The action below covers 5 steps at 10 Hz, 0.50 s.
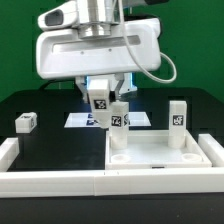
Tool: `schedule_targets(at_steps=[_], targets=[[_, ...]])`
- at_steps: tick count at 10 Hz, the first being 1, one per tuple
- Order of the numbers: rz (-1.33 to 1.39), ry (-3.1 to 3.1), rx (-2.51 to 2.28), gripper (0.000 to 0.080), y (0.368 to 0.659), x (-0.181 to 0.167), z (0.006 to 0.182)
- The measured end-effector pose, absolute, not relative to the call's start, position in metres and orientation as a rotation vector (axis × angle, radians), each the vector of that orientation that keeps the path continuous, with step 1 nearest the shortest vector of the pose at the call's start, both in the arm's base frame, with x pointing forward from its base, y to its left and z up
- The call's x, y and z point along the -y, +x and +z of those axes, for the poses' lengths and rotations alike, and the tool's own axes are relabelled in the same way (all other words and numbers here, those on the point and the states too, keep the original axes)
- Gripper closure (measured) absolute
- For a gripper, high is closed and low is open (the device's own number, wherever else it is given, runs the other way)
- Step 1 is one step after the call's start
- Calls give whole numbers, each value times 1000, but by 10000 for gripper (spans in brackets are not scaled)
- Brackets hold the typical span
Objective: Assemble square table
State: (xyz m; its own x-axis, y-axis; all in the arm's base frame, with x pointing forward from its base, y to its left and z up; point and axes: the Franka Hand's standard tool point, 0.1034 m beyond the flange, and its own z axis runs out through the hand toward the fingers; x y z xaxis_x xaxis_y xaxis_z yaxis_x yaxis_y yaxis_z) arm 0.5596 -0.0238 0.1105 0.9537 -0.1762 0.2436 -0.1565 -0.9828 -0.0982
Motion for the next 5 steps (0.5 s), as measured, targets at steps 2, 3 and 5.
schedule_targets(at_steps=[2, 3, 5], targets=[[-410, -3010, -257, 512, 575, -6, 114], [-426, -3007, -246, 512, 582, -19, 112], [-443, -3017, -170, 512, 589, -44, 103]])
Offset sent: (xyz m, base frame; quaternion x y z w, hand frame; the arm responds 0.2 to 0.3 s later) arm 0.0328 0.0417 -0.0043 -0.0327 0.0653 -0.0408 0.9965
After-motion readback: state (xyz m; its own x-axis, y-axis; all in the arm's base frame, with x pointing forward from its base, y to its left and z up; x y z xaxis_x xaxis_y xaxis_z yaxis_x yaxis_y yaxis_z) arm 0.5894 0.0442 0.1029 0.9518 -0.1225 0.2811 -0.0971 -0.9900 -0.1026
